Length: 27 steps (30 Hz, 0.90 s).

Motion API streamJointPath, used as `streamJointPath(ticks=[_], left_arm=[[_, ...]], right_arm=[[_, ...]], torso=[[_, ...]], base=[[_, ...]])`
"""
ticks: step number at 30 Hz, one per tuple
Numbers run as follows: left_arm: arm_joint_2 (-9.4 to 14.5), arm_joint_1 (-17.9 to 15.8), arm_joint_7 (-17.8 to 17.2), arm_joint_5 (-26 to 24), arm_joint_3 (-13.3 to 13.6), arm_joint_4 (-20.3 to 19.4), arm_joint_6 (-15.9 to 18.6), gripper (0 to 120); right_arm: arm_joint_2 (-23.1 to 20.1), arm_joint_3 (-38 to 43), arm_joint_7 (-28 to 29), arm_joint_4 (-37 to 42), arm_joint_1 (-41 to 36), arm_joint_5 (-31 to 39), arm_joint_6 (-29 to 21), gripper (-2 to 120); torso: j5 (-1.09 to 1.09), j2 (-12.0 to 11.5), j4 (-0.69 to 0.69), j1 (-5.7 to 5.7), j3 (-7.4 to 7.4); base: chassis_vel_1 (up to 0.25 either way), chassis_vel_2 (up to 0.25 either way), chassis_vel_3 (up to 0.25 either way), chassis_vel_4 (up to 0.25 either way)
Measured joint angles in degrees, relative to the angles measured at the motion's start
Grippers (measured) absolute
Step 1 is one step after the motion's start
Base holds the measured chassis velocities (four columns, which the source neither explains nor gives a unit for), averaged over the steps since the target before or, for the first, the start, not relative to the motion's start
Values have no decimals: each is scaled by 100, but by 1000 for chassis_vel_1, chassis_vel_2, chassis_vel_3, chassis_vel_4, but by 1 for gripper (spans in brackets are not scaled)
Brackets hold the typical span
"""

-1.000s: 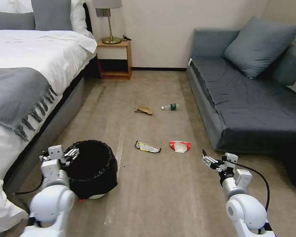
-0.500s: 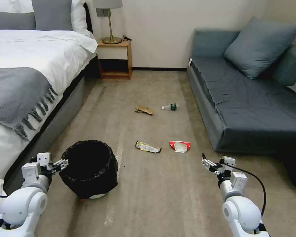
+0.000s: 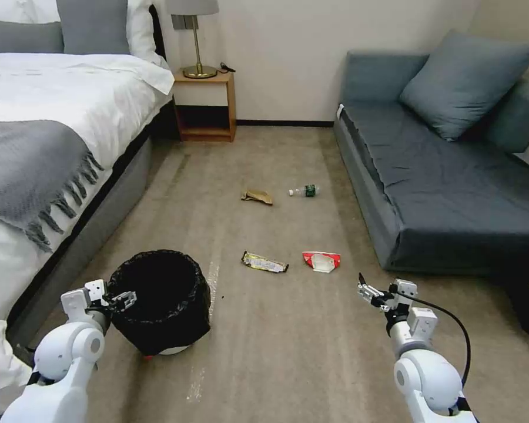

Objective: Pick up the trash bin, then pick up the garbage on the floor and place it into the trash bin.

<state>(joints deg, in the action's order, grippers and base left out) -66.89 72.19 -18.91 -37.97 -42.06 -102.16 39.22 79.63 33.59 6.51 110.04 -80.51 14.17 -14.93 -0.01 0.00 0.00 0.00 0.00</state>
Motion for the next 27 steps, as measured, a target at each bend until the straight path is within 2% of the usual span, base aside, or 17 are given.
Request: streamJointPath(ticks=[3, 6, 7, 11, 12, 14, 16, 17, 21, 27], left_arm=[[-34, -80, -39, -53, 7, 96, 41, 78], [-55, -158, -63, -91, 37, 200, 111, 61], [-55, -158, -63, -91, 37, 200, 111, 61], [-50, -184, -66, -112, 45, 247, 163, 43], [-50, -184, -66, -112, 45, 247, 163, 43], [-45, -174, -58, -119, 45, 229, 165, 32], [-38, -167, -50, -119, 41, 235, 154, 25], [-38, -167, -50, -119, 41, 235, 154, 25], [-37, -125, -32, -92, 3, 246, 59, 9], [-43, 5, -27, 213, -76, -44, -64, 4]], right_arm=[[13, -17, 10, -7, 10, -4, -10, 100], [45, -56, 21, -6, 12, -9, -42, 100], [45, -56, 21, -6, 12, -9, -42, 100], [76, -72, 22, 2, -5, -14, -74, 100], [76, -72, 22, 2, -5, -14, -74, 100], [83, -72, 22, 9, -13, -15, -84, 100], [91, -73, 24, 21, -27, -15, -92, 100], [91, -73, 24, 21, -27, -15, -92, 100], [116, -80, 40, 35, -49, -12, -102, 100], [122, -88, 44, 93, -60, 39, -102, 100]], torso=[[0, 0, 0, 0, 0], [5, 0, 0, 0, 0], [5, 0, 0, 0, 0], [3, 2, 0, 0, 0], [3, 2, 0, 0, 0], [2, 2, 1, 0, 0], [3, 2, 1, 0, 0], [3, 2, 1, 0, 0], [2, 2, 0, 0, 0], [-7, 1, -3, 0, 0]], base=[[0, 0, 0, 0], [0, 0, 0, 0], [0, 0, 0, 0], [0, 0, 0, 0], [0, 0, 0, 0], [0, 0, 0, 0], [0, 0, 0, 0], [0, 0, 0, 0], [0, 0, 0, 0], [0, 0, 0, 0]])
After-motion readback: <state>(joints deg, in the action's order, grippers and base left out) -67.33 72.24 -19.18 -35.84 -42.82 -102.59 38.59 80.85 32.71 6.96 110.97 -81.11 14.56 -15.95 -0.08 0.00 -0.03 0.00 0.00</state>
